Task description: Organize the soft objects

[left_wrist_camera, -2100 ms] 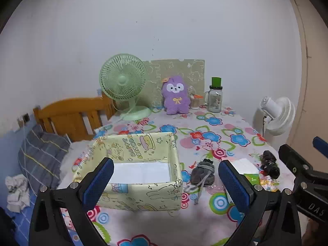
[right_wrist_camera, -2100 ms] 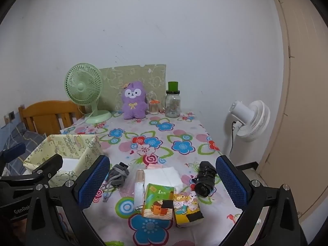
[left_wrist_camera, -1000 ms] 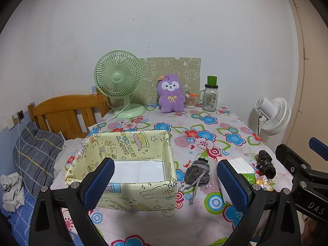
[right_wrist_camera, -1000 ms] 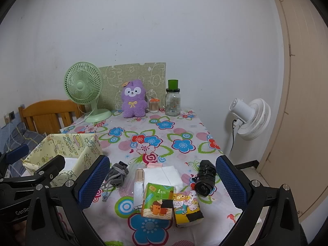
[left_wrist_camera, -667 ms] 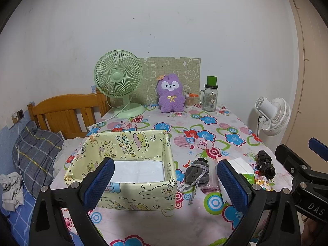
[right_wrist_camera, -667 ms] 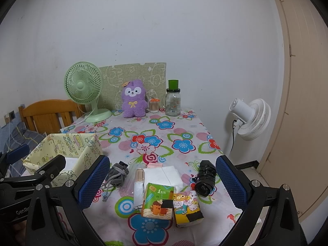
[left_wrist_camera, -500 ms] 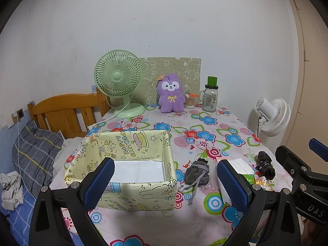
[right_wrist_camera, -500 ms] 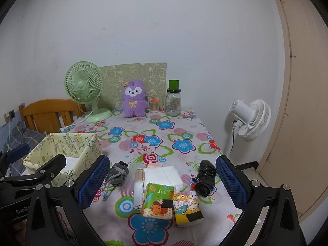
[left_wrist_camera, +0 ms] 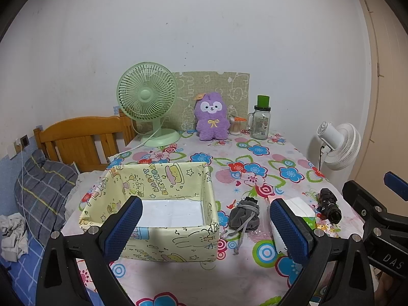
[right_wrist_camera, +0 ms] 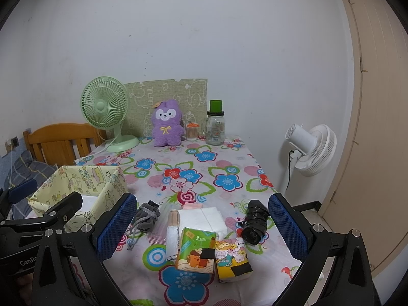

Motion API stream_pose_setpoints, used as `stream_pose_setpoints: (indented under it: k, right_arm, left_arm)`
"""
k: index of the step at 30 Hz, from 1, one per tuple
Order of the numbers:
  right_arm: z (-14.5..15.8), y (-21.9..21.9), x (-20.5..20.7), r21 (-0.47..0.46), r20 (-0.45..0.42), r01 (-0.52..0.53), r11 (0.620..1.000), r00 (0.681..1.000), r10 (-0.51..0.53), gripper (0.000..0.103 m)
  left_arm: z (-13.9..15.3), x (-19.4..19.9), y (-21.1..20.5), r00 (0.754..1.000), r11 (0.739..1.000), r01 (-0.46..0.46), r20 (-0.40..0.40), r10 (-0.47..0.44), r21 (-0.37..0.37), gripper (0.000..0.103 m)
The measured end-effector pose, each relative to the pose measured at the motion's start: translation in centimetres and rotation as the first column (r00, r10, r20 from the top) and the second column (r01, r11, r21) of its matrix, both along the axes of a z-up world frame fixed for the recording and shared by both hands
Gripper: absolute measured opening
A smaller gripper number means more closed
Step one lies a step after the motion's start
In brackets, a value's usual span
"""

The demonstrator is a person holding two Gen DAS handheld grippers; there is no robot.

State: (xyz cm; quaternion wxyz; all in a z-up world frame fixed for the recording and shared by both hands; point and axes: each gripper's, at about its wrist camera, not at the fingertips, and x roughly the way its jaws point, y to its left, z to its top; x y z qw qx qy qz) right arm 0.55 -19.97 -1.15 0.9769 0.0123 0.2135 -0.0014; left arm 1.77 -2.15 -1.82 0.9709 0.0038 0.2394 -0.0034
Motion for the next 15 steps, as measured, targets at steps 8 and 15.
stream_pose_setpoints:
  k: [8, 15]
  right_arm:
    - [0.09, -0.11, 0.03, 0.001, 0.0, 0.001, 1.0, 1.0, -0.001, 0.103]
    - [0.1, -0.36, -0.02, 0.003, -0.002, 0.003, 1.0, 1.0, -0.003, 0.103]
  left_arm:
    - [-0.15, 0.04, -0.19, 1.0, 1.0, 0.006, -0.002, -0.006, 0.003, 0.101]
    - [-0.36, 0.2, -0.42, 1.0, 1.0, 0.012, -0.009, -0.012, 0.006, 0.1]
